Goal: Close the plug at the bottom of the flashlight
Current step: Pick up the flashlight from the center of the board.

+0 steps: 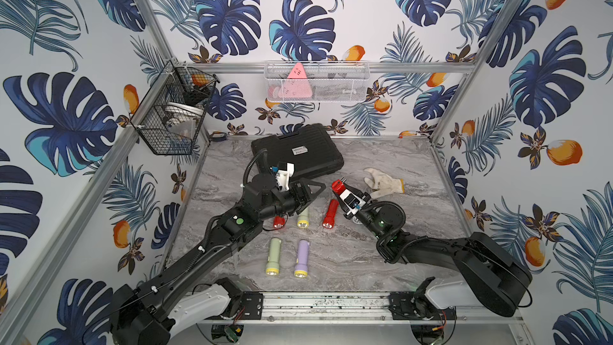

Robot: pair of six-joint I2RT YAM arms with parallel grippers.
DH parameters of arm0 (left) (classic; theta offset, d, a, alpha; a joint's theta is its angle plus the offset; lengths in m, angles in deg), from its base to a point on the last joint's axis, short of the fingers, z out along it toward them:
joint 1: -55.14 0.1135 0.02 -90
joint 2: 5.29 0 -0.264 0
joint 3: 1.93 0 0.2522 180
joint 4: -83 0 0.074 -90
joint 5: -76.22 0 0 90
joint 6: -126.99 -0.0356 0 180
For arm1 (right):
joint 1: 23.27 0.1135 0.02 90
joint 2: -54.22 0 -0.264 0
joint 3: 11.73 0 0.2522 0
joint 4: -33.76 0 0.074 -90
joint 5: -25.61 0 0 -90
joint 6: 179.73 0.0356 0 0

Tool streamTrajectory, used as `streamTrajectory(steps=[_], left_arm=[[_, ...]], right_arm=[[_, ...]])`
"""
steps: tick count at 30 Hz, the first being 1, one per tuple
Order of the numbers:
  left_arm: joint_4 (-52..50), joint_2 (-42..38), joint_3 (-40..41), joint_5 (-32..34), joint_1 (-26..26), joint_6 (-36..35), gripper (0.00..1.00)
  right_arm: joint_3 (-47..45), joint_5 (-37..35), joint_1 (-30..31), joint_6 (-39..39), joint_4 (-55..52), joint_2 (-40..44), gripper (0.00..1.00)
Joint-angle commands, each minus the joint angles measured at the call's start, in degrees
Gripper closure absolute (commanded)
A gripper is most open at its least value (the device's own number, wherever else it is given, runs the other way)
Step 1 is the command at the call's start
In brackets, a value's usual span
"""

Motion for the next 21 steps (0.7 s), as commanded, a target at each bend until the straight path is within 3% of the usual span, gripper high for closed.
streamTrajectory(steps=[1, 4, 7, 14, 21], left_arm=[[2.4, 2.0, -0.6, -3.3, 1.1, 2.6, 0.31], [4.0, 4.6, -1.3, -6.3, 2.4, 4.0, 0.33], [-0.1, 5.7, -4.0, -6.1, 2.5, 0.7, 0.32], [-4.3, 6.2, -7.4, -5.6, 2.7, -0.7, 0.3], [-5.8, 4.6, -5.1, -5.0, 2.6, 1.6, 0.34]], right_arm=[[-0.7, 4.5, 0.1, 4.4, 6.7, 1.3, 1.0], [-0.2, 7.1, 0.1, 7.9, 3.8, 2.8, 1.0], [0.6, 8.5, 0.1, 8.6, -0.6, 4.3, 1.0], [0.3, 6.7, 0.2, 4.5, 1.1, 0.8, 1.0], [2.6, 6.2, 0.4, -0.2, 3.3, -3.3, 1.0]])
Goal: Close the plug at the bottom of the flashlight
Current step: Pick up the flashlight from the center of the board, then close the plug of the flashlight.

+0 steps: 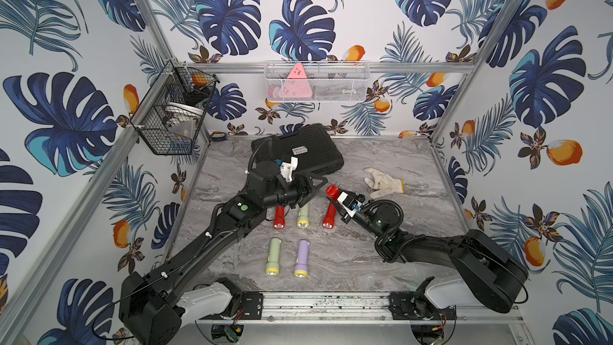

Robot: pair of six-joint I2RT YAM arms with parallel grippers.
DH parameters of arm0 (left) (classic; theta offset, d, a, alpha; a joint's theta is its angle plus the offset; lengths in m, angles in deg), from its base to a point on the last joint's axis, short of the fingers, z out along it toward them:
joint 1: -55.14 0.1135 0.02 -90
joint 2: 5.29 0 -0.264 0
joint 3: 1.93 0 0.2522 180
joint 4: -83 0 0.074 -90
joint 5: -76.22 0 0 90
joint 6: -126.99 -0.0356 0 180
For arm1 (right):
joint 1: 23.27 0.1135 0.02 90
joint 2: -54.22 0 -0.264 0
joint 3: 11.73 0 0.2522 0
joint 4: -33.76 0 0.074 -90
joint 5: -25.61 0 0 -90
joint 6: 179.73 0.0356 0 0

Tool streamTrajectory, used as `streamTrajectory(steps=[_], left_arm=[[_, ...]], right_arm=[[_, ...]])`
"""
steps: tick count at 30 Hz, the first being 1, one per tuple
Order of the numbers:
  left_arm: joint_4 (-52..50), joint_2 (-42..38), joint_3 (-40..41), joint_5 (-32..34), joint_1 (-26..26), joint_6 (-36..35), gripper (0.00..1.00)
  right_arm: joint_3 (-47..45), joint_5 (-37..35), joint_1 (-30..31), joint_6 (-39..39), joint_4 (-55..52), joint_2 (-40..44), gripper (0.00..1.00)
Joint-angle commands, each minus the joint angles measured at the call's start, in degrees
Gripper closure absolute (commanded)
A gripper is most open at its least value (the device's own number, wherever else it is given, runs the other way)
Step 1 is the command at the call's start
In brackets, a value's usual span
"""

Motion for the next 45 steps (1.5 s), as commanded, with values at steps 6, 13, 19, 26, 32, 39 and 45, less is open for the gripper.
streamTrajectory(steps=[6, 13, 19, 26, 32, 39, 45], left_arm=[[1.0, -1.4, 3.7, 0.5, -0.1, 3.3, 0.32], [2.1, 0.8, 1.9, 1.8, -0.1, 2.9, 0.3], [4.3, 2.6, 2.6, 1.9, -0.3, 4.6, 0.32], [4.6, 3.2, 2.5, 2.4, -0.5, 4.6, 0.35], [4.9, 3.5, 2.7, 2.8, -1.5, 4.5, 0.44], [5.5, 3.4, 3.8, 3.7, -2.5, 4.8, 0.5], [5.9, 3.6, 4.0, 4.1, -2.5, 5.0, 0.51]], right_arm=[[2.4, 0.5, 0.2, -5.9, 3.7, -1.5, 1.0], [2.8, 1.7, 1.0, -6.4, 2.8, -1.3, 1.0], [2.1, 1.3, 1.3, -7.0, 4.1, -1.6, 1.0], [1.9, 1.1, 1.9, -8.4, 4.1, -1.6, 1.0], [1.7, 0.7, 2.2, -9.0, 5.3, -2.6, 1.0], [1.8, -0.4, 2.2, -8.2, 6.8, -3.3, 1.0], [1.2, -0.1, 2.2, -7.7, 7.3, -3.1, 1.0]])
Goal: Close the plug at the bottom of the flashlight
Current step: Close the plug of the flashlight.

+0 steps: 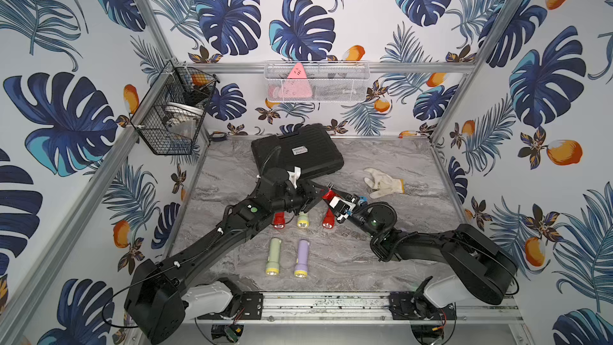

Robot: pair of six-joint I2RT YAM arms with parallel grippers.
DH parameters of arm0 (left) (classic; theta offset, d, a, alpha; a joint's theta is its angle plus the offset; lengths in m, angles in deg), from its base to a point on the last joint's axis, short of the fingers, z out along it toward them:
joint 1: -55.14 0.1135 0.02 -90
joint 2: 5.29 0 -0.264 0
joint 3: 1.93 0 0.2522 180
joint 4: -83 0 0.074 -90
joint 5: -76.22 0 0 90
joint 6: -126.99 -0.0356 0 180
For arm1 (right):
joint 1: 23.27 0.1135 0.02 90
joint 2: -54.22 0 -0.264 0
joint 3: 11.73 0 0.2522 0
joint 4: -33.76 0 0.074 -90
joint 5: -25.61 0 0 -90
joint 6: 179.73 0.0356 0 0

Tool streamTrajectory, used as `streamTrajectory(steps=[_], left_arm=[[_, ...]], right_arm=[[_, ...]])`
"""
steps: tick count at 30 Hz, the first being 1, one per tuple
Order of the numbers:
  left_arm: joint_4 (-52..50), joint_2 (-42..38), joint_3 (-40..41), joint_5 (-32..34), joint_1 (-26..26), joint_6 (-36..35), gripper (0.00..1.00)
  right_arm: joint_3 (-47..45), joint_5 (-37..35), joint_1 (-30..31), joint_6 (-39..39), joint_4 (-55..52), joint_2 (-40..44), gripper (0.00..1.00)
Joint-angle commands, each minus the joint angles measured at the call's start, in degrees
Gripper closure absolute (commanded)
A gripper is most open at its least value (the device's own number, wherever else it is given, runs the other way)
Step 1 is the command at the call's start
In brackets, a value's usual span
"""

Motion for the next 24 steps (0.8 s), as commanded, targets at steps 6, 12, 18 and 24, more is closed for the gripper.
streamTrajectory(steps=[6, 12, 18, 24], left_arm=[[3.2, 0.0, -0.1, 1.6, -0.1, 1.0, 0.47], [3.5, -0.2, 0.0, 1.4, -0.1, 1.0, 0.54], [3.3, -0.1, -0.2, 0.8, -0.2, 0.6, 0.58], [3.9, 0.6, -0.2, -0.2, -0.4, 0.6, 0.54]], right_arm=[[-0.4, 0.5, 0.2, 0.7, 4.6, 0.6, 1.0], [-0.2, 0.7, 0.2, 0.9, 4.2, 0.7, 1.0], [0.1, 0.7, 0.1, 0.8, 4.0, 0.6, 1.0], [0.6, 1.2, 0.2, 0.6, 2.7, 0.8, 1.0]])
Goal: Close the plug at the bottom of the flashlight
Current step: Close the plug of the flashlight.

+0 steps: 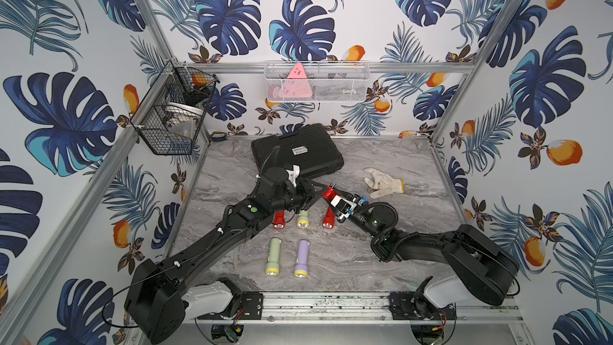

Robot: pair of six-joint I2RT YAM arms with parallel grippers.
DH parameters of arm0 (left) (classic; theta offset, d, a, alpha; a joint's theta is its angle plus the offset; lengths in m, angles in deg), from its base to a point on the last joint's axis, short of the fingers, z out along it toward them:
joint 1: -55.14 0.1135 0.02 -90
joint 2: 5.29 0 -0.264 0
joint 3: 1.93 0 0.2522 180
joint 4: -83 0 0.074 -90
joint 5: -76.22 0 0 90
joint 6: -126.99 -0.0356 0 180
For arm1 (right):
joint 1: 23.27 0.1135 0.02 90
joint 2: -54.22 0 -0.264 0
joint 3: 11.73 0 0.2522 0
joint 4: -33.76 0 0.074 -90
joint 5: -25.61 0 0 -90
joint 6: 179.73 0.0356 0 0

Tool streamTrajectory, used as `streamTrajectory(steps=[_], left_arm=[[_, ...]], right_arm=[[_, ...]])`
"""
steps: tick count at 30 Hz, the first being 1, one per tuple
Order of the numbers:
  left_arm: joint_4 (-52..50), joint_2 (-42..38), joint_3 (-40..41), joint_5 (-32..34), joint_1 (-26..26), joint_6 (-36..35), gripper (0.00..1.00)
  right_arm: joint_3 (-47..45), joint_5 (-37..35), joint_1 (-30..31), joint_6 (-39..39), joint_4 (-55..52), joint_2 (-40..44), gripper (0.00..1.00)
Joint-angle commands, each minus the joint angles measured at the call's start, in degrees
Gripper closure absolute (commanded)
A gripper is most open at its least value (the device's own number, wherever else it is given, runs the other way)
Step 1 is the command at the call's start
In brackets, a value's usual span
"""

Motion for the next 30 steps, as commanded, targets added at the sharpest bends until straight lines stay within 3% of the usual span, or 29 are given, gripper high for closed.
streamTrajectory(steps=[1, 4, 6, 14, 25, 28, 30], left_arm=[[2.2, 0.2, -0.4, -1.5, -0.4, -0.2, 0.52], [1.2, 0.0, -0.9, -1.0, -0.4, -0.7, 0.42], [0.6, 0.0, -1.4, -1.0, -0.4, -1.1, 0.41], [2.4, 0.4, -0.1, -1.1, -0.6, -0.5, 0.58], [5.2, 1.6, 0.9, -2.5, -0.7, 0.1, 0.72], [5.3, 1.4, 1.1, -2.6, -0.7, 0.2, 0.86], [4.9, 1.0, 1.3, -2.3, -0.8, 0.1, 0.9]], right_arm=[[0.7, 2.2, 0.3, -0.7, 2.4, 0.3, 1.0], [0.6, 2.4, 0.3, -0.6, 2.0, 0.2, 1.0], [0.4, 2.5, 0.3, -0.2, 2.6, -0.1, 1.0], [0.6, 2.7, 0.3, -0.3, 1.8, 0.7, 1.0], [1.8, 3.0, 0.3, -0.9, -1.1, 1.9, 1.0], [1.9, 2.9, 0.3, -0.6, -1.0, 1.8, 1.0], [1.8, 2.2, 0.3, -0.6, 0.2, 1.6, 1.0]])
